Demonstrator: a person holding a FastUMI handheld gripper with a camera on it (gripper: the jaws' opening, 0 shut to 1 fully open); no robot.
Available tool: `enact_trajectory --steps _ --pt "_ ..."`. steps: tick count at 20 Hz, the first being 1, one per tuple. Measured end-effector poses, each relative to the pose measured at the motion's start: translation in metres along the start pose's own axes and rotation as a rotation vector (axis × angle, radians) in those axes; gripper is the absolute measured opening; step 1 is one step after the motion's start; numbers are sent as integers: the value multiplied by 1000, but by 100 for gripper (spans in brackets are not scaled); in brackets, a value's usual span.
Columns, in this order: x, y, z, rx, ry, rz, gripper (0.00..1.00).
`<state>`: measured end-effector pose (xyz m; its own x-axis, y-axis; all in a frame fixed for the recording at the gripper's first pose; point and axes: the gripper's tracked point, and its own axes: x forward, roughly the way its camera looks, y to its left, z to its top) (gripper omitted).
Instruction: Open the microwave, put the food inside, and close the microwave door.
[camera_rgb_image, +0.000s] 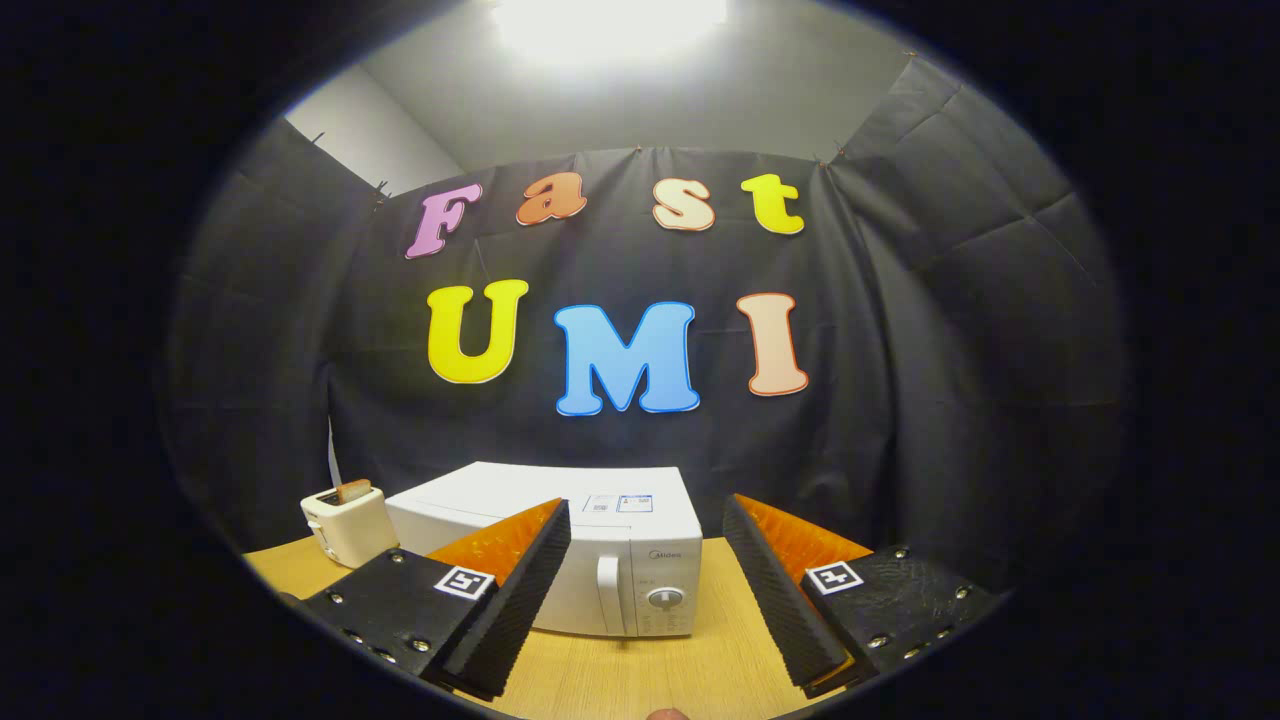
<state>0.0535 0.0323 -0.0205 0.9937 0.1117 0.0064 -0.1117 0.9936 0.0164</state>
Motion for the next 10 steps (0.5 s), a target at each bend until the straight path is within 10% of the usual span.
enact_trajectory --steps 10 --pt "63 25 -63 -16 81 89 98"
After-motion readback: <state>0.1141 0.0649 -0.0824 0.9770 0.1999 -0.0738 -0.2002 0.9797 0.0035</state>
